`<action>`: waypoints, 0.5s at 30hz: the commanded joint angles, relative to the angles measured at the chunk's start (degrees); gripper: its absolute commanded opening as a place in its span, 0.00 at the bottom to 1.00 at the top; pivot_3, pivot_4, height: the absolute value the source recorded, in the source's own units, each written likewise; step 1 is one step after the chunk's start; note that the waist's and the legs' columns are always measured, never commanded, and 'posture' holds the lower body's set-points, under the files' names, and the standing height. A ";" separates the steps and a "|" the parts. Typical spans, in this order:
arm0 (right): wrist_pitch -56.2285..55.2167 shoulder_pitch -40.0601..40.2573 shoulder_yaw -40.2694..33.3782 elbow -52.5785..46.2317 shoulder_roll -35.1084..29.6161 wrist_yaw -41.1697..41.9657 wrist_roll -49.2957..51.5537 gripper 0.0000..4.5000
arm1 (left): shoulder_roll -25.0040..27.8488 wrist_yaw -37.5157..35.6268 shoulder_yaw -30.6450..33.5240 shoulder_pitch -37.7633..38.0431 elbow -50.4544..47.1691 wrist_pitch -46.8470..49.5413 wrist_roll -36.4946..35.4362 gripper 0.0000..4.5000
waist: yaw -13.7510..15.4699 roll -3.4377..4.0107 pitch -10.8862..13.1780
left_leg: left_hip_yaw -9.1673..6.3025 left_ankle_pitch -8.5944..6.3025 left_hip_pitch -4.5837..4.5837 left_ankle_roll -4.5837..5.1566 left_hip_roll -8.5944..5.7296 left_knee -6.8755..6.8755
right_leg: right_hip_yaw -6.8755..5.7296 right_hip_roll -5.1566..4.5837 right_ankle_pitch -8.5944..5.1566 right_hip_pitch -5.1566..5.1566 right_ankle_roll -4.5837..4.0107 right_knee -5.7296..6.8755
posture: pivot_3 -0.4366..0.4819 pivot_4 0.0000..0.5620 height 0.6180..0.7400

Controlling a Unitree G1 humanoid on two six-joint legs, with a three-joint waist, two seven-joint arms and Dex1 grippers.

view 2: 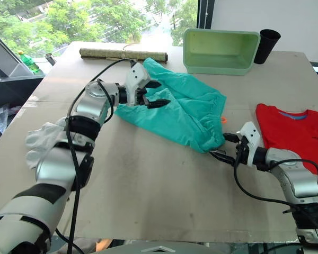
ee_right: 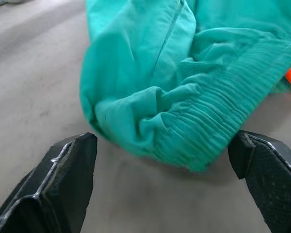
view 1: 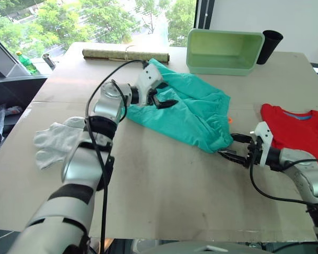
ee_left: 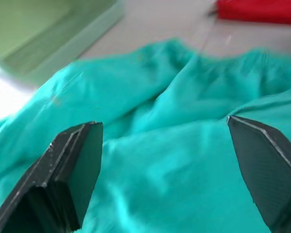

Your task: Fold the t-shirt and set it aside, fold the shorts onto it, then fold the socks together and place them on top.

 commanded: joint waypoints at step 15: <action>-1.85 1.96 -0.74 -2.23 0.99 0.65 -0.20 0.02 | -3.62 7.49 0.44 -8.81 15.67 -10.38 10.92 1.00 | -0.01 -0.02 0.01 | -0.03 -0.04 -0.11 0.03 -0.01 0.01 | -0.03 -0.05 -0.06 -0.08 0.09 0.03 | 0.48 0.27 1.00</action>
